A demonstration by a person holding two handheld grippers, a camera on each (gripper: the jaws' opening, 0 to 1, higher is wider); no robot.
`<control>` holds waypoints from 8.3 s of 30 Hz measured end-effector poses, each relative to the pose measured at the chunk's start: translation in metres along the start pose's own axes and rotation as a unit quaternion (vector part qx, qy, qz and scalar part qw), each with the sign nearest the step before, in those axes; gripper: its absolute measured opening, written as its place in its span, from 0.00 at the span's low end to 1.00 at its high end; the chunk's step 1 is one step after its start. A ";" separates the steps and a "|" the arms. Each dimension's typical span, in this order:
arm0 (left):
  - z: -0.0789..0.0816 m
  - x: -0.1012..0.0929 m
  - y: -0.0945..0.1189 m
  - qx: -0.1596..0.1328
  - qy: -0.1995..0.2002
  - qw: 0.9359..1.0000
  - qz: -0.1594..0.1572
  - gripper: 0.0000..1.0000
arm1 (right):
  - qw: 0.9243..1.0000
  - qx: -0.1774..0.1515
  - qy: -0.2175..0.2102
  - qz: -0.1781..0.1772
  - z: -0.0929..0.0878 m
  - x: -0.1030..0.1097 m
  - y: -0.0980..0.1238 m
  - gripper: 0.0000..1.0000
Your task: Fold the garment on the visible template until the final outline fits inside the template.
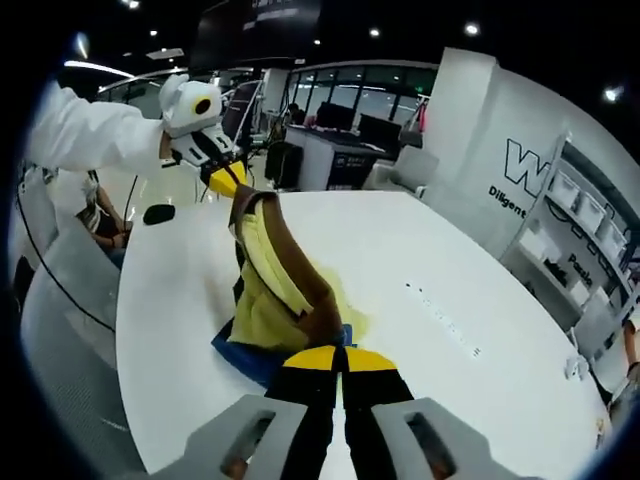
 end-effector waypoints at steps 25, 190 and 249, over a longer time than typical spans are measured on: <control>0.070 0.000 0.027 -0.031 -0.034 0.998 0.034 0.00 | 0.996 0.005 0.082 -0.039 0.042 -0.021 0.041 0.00; -0.051 0.059 -0.138 0.180 0.072 0.981 0.027 0.00 | 0.975 0.190 0.112 -0.007 -0.052 -0.111 -0.101 0.00; -0.100 0.068 -0.149 0.213 0.135 0.962 0.103 0.06 | 0.974 0.211 0.075 -0.026 -0.086 -0.118 -0.131 0.09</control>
Point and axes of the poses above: the point that each gripper's makers call its tool centre point, and the gripper's own axes: y roughly backward along the fingers, x roughly to its left, z roughly out of its top, the point moved 6 cm from there along y, roughly backward along the fingers, and after that the axes turned 9 degrees about z, right-handed, at the moved point
